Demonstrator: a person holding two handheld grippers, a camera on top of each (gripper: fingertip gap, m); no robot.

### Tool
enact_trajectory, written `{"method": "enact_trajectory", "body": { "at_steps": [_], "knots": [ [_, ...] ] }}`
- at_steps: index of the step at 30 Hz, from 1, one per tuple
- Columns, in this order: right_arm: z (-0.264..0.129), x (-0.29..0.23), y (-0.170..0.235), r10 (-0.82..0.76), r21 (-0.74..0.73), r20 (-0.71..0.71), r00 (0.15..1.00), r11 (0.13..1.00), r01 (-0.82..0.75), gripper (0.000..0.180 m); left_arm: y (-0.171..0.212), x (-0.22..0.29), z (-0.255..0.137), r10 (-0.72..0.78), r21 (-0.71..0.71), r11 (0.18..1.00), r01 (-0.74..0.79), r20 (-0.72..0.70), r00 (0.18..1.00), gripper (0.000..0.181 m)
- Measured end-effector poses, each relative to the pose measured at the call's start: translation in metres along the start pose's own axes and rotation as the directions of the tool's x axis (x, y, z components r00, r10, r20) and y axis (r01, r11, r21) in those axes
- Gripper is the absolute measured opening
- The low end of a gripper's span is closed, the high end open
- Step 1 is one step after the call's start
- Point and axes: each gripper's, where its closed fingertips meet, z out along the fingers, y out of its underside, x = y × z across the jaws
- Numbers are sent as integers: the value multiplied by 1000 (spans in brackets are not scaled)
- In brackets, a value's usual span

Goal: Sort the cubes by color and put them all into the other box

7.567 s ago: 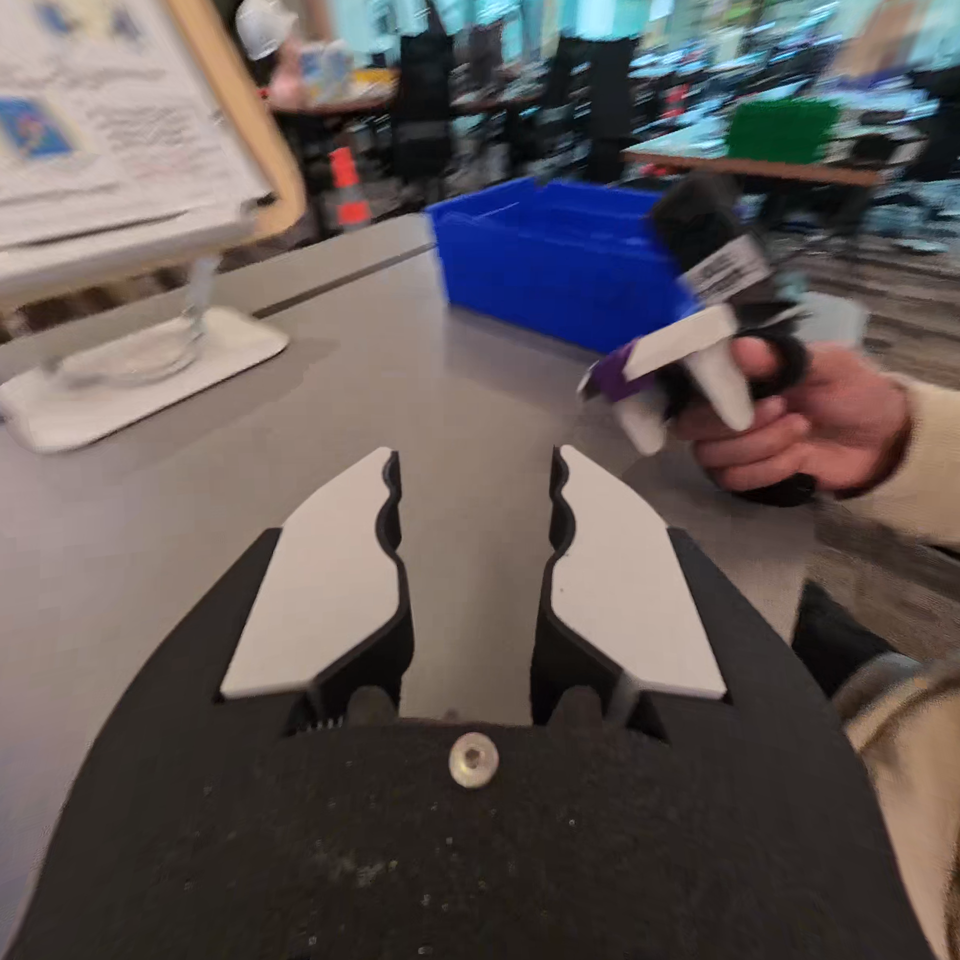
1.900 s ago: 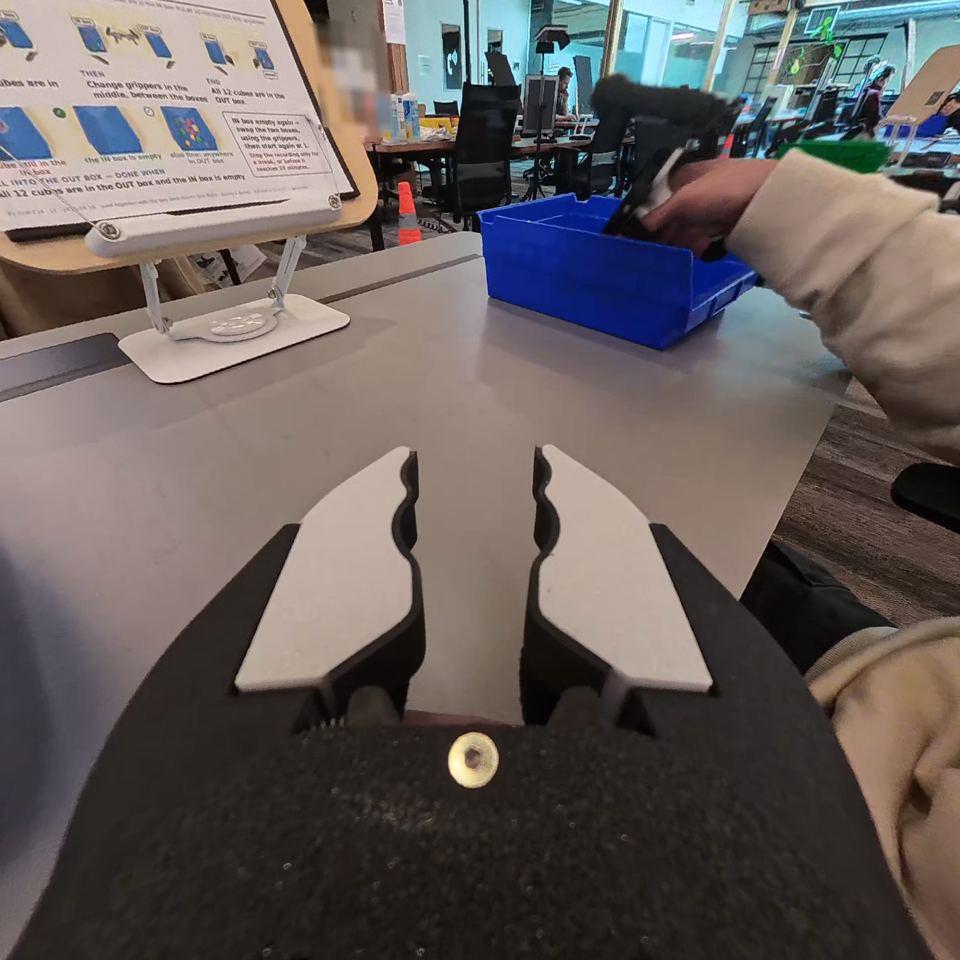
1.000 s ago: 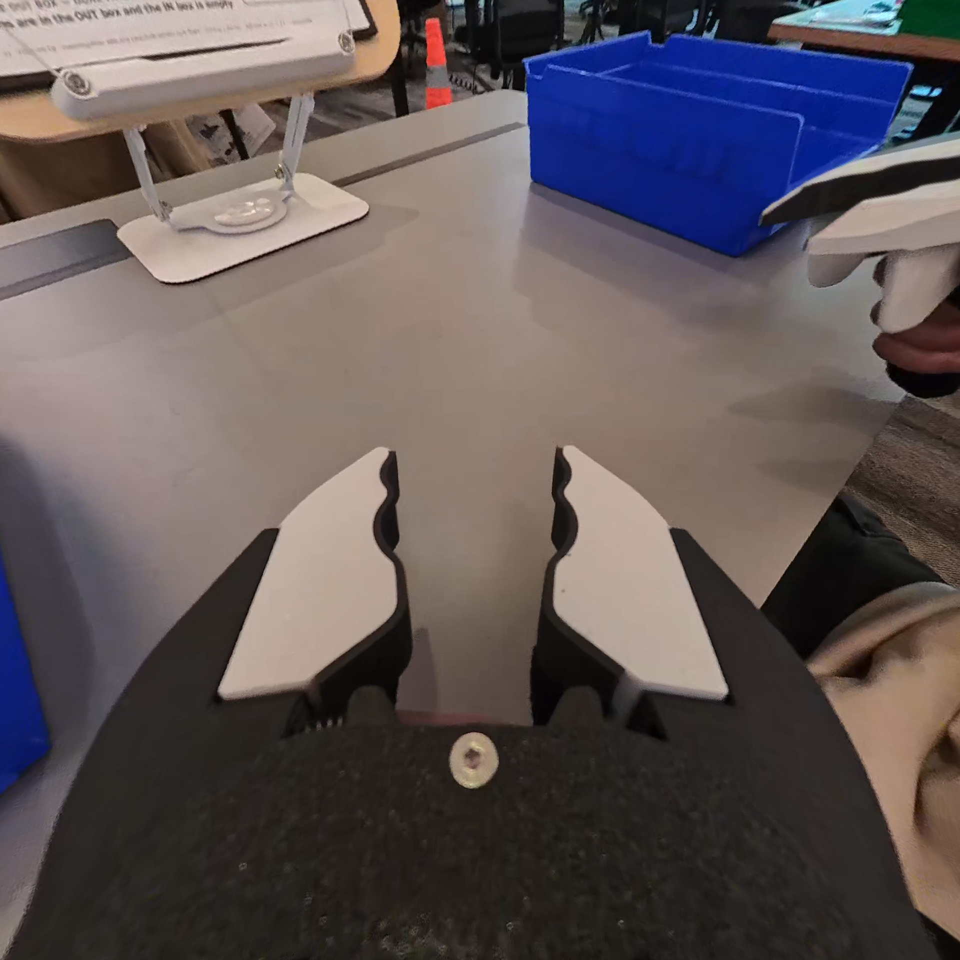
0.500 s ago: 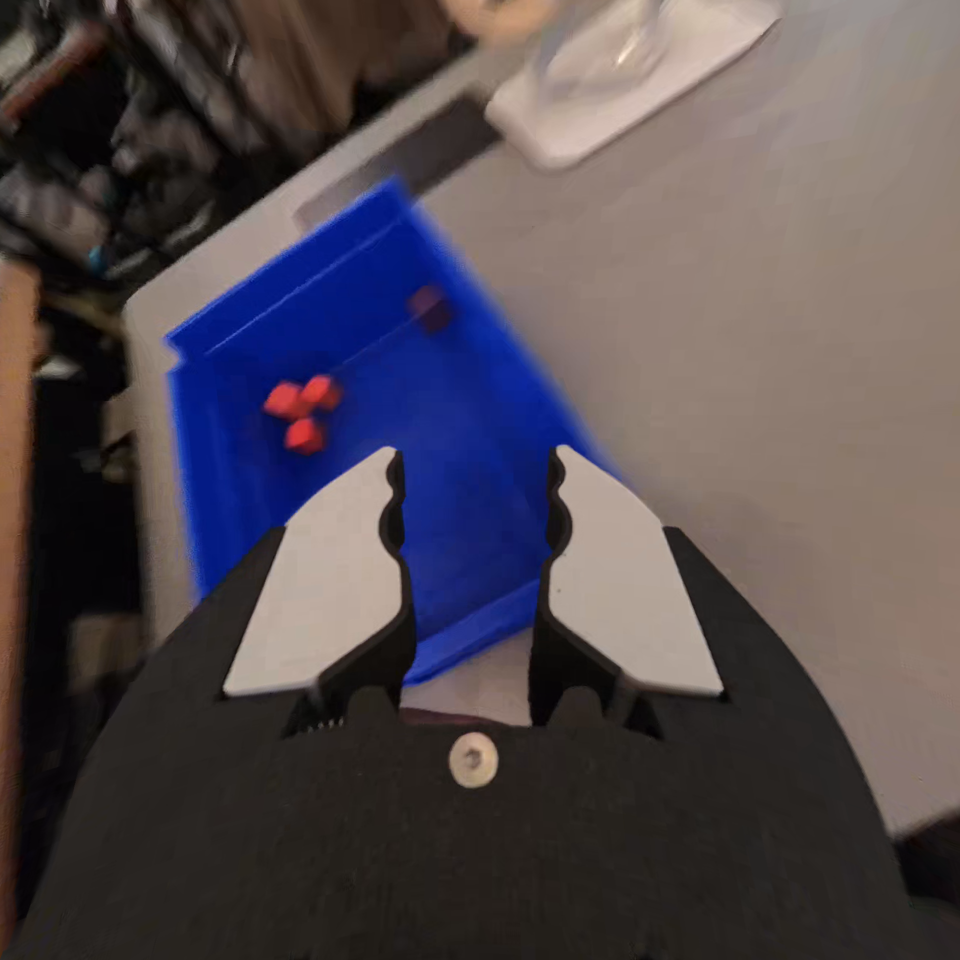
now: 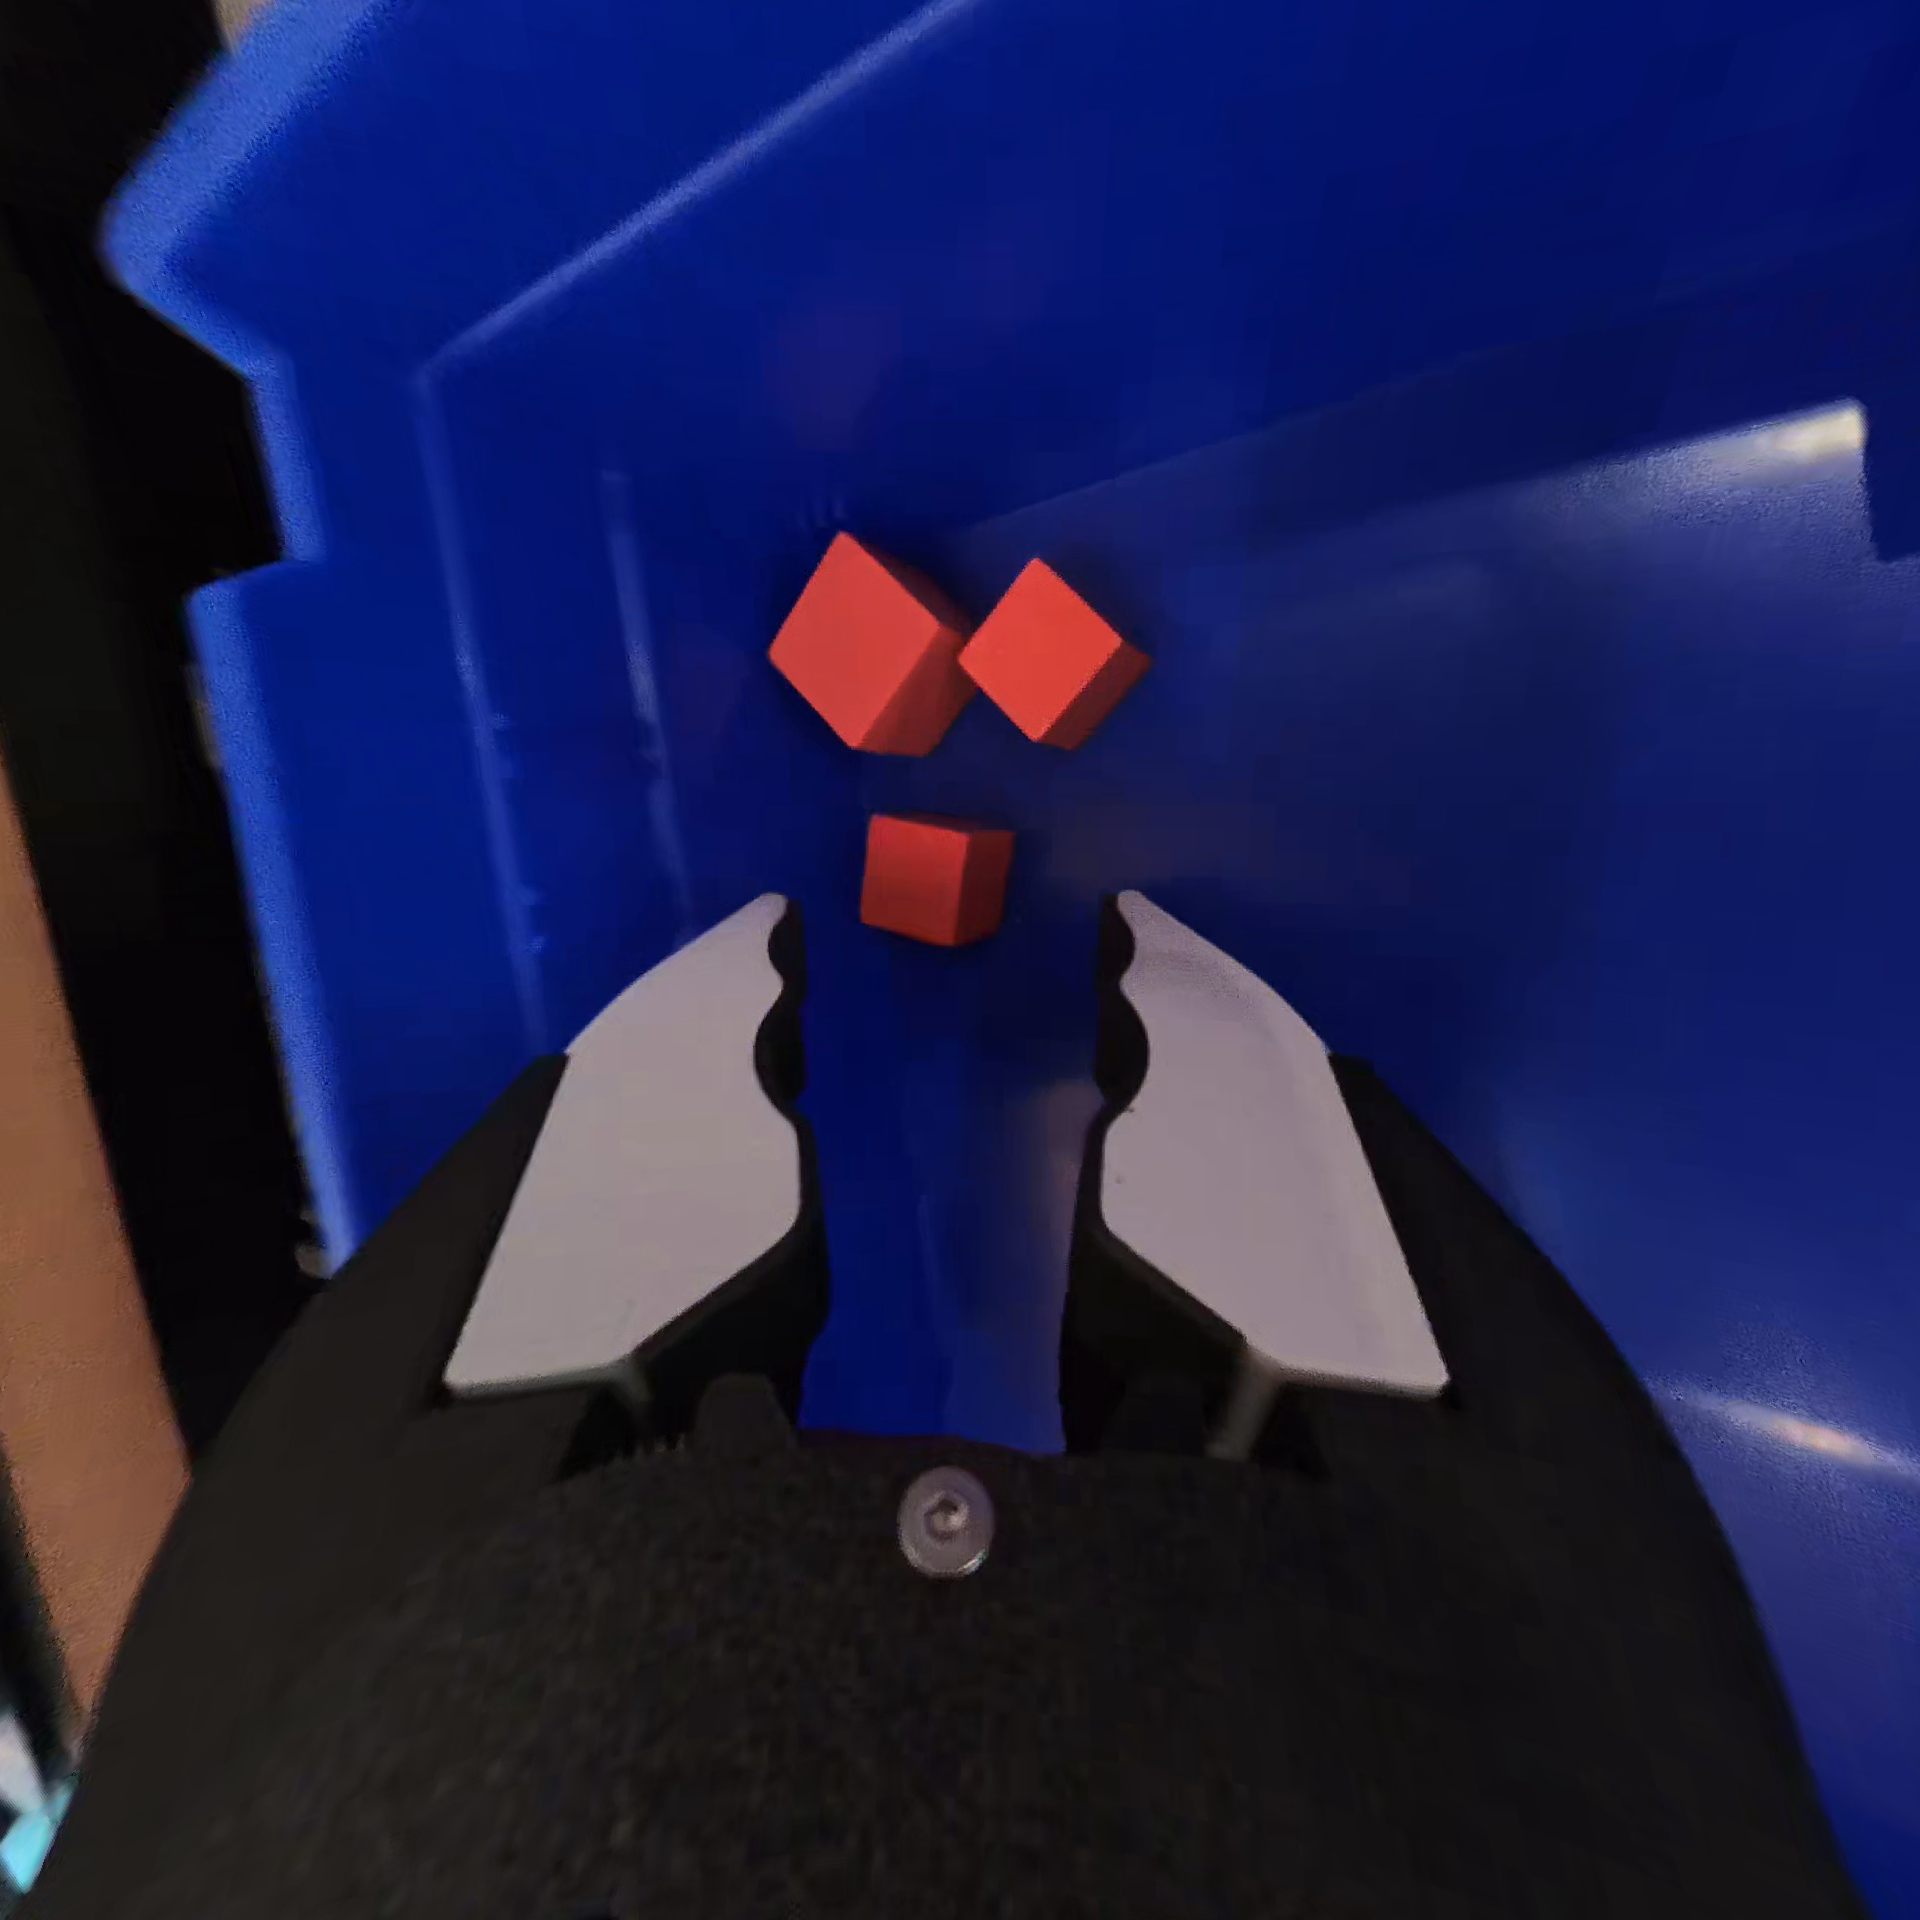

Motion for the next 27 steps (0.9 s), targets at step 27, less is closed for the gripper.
{"method": "enact_trajectory", "body": {
  "at_steps": [27],
  "knots": [
    [-10, 12, -9, 116, 39, 40, 992, 992, -117, 29, 72, 120, -267, 241, 821, 470, 325, -474, 847, 21]
  ]
}}
